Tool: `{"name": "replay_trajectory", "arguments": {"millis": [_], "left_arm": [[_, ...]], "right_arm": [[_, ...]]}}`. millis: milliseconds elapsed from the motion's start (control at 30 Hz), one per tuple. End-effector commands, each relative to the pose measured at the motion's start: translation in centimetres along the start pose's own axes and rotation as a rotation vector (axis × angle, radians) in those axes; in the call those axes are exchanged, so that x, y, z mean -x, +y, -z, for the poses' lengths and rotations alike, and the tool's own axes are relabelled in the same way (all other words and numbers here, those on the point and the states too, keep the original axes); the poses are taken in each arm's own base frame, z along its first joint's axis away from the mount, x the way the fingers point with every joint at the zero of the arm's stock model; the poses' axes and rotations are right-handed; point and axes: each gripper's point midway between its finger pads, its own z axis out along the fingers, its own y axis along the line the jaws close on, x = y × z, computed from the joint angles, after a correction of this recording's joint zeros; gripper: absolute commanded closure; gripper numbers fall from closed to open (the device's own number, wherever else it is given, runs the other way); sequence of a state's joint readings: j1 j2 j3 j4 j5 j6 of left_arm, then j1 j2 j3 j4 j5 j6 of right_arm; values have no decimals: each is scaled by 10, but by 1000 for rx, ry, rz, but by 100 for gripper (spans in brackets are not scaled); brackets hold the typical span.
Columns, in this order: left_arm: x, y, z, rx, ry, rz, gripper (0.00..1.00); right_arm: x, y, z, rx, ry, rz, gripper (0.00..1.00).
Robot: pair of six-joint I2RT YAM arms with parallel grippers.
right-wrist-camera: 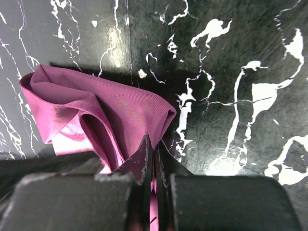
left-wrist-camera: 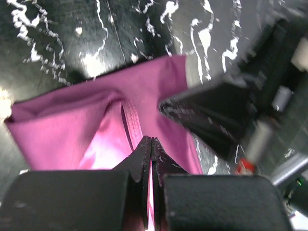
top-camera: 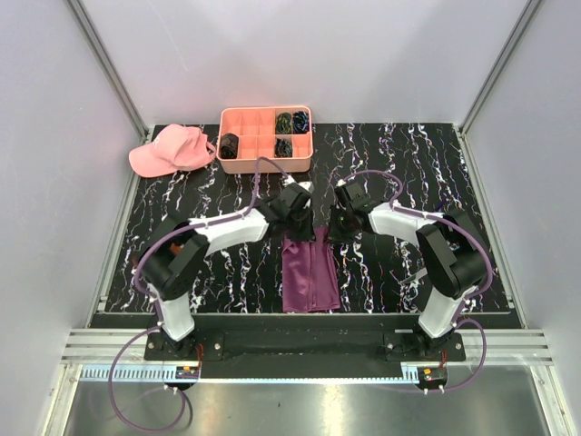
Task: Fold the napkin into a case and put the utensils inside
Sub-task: Grasp the top corner of the smaller rectangle folded napkin at the center of the board.
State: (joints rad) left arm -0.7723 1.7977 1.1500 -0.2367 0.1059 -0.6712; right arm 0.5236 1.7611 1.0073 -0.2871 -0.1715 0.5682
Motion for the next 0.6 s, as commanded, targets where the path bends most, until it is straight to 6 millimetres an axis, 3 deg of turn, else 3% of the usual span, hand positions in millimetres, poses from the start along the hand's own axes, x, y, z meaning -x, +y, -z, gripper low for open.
{"name": "replay_trajectory", "arguments": {"millis": [0, 400, 567], "left_arm": [[8, 3, -22, 19, 5, 27, 100], [0, 14, -46, 35, 32, 32, 100], [-3, 15, -46, 35, 36, 47, 100]], "right_arm": [[27, 12, 21, 4, -102, 43, 100], [25, 39, 25, -32, -124, 63, 100], [17, 38, 22, -153, -138, -78, 100]]}}
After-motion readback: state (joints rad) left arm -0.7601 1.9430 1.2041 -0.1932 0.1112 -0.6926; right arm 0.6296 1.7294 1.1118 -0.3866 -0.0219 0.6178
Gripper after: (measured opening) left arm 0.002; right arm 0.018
